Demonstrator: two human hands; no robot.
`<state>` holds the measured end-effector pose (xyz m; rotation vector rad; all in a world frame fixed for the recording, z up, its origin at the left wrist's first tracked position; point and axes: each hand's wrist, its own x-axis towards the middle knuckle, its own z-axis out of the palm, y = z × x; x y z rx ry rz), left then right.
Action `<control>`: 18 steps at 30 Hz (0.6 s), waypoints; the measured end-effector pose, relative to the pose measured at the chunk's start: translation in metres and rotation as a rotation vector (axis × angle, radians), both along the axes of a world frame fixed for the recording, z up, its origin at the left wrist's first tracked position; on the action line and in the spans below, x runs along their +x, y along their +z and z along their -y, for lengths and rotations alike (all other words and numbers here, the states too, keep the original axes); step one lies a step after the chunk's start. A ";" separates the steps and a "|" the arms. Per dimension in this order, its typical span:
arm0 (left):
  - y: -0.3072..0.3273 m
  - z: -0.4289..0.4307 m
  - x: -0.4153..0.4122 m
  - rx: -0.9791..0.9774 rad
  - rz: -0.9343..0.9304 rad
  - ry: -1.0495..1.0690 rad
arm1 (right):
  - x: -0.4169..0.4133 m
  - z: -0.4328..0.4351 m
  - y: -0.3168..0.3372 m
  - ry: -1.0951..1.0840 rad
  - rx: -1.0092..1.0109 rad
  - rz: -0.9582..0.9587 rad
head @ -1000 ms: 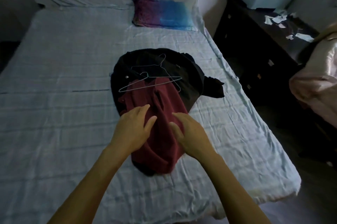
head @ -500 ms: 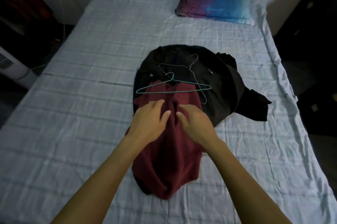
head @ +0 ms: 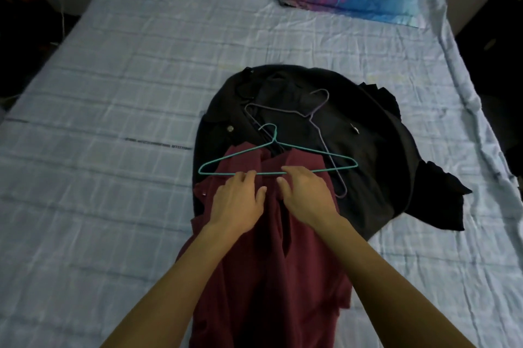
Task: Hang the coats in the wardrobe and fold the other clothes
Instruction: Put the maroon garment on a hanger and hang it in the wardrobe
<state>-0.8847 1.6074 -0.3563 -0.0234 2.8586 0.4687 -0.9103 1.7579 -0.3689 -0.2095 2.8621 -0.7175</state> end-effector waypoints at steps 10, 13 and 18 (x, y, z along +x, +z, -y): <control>-0.094 -0.004 -0.048 0.026 -0.037 0.084 | -0.105 0.038 -0.086 -0.045 0.173 0.034; -0.111 -0.006 -0.060 -0.011 -0.066 0.089 | -0.129 0.043 -0.104 -0.076 0.199 0.099; -0.128 -0.004 -0.067 -0.073 -0.037 0.061 | -0.148 0.052 -0.130 -0.126 0.281 0.217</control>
